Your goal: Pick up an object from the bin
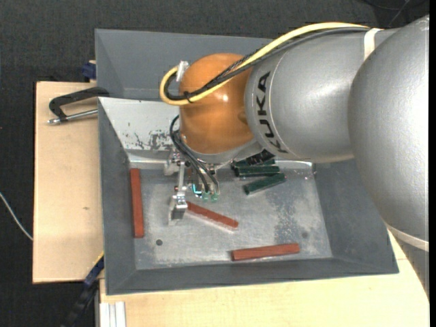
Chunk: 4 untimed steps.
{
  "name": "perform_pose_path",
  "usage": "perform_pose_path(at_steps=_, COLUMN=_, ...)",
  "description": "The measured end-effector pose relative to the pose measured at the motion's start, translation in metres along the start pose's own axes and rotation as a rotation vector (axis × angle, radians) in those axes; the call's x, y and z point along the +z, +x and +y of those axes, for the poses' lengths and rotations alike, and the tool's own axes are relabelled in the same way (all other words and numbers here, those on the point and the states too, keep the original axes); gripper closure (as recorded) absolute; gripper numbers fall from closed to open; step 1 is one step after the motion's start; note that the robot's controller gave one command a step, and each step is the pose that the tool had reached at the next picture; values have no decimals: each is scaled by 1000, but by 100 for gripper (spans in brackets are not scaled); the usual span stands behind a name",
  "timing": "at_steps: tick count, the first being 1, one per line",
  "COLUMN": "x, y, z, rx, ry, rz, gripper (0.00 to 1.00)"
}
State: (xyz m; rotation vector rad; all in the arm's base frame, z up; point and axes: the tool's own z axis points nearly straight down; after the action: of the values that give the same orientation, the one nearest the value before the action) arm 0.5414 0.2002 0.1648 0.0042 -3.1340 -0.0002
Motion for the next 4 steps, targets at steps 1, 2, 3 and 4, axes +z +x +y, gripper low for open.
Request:
perform_pose_path(at_steps=1, x=-4, y=-2, z=-1, rx=2, ry=-2, rz=-8, gripper=0)
perform_pose_path(at_steps=2, x=35, y=-10, z=-44, rx=-36, ry=-2, rz=-10, gripper=0)
perform_pose_path(at_steps=3, x=51, y=-8, z=-66, rx=-16, ry=2, rz=-4, gripper=0)
perform_pose_path(at_steps=4, x=86, y=-20, z=-94, rx=0, ry=-4, rz=-6, gripper=100)
